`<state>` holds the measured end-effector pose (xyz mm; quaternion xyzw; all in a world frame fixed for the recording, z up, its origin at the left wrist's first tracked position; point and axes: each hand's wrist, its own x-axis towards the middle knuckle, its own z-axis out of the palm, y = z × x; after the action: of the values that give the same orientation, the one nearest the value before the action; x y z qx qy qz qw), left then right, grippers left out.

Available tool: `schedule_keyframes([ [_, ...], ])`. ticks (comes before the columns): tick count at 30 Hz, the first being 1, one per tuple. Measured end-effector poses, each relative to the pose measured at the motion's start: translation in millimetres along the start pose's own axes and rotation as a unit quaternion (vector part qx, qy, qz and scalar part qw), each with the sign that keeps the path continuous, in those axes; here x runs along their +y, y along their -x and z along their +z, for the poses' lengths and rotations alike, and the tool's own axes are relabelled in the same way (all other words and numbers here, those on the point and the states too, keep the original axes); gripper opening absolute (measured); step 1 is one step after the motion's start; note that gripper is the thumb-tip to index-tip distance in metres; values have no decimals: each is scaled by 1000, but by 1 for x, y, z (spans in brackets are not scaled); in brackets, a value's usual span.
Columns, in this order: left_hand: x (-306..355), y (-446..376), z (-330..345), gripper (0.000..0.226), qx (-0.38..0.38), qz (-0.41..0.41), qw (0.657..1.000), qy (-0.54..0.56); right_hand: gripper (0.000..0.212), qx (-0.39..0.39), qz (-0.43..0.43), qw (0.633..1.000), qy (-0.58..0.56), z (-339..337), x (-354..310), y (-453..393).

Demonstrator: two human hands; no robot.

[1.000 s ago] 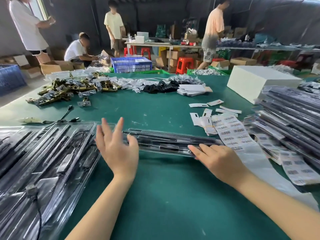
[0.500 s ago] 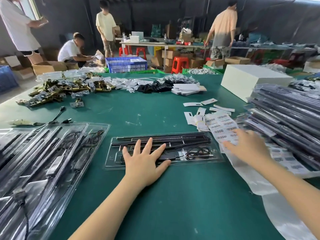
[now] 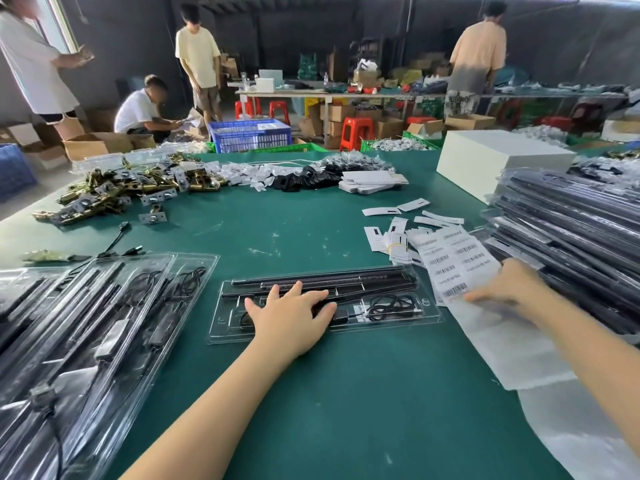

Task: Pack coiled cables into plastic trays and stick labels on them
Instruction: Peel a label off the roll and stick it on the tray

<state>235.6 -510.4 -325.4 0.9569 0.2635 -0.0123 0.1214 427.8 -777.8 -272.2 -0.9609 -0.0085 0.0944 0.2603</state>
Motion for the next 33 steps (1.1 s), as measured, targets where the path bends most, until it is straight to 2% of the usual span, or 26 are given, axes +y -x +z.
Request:
schedule_keyframes([
  [2, 12, -1, -8, 46, 10, -3, 1000, -22, 29, -76, -6, 985, -157, -10, -2, 5],
  [4, 32, 1, -12, 40, 93, 60, 993, -28, 28, -136, -1, 963, -235, -15, -7, 13],
  [6, 63, 3, -13, 35, 168, 168, 966, 107, 30, -151, -30, 955, -254, -17, -14, 22],
  [7, 81, 6, -14, 32, 161, 198, 948, 189, 30, -155, -53, 951, -262, -16, -17, 26],
  [9, 111, 8, -13, 27, 121, 208, 929, 281, 29, -177, -86, 937, -287, -12, -22, 33],
  [12, 135, 6, -8, 17, 119, 222, 919, 302, 33, -220, -102, 924, -296, -9, -23, 37],
  [16, 141, -1, 0, 22, 128, 235, 921, 283, 43, -229, -126, 926, -271, -11, -16, 31],
  [21, 140, -7, 5, 17, 118, 222, 906, 341, 36, -245, -196, 914, -257, -9, -9, 27],
  [24, 141, -10, 6, 15, 62, 188, 885, 422, 35, -227, -225, 919, -233, -10, -6, 24],
  [27, 142, -15, 10, 16, -1, 152, 864, 481, 39, -240, -232, 917, -216, -12, -3, 19],
  [30, 144, -15, 13, 10, -60, 119, 826, 547, 37, -254, -225, 917, -211, -14, -1, 17],
  [33, 147, -17, 17, 15, -38, 125, 842, 523, 41, -249, -216, 923, -198, -14, 1, 16],
])
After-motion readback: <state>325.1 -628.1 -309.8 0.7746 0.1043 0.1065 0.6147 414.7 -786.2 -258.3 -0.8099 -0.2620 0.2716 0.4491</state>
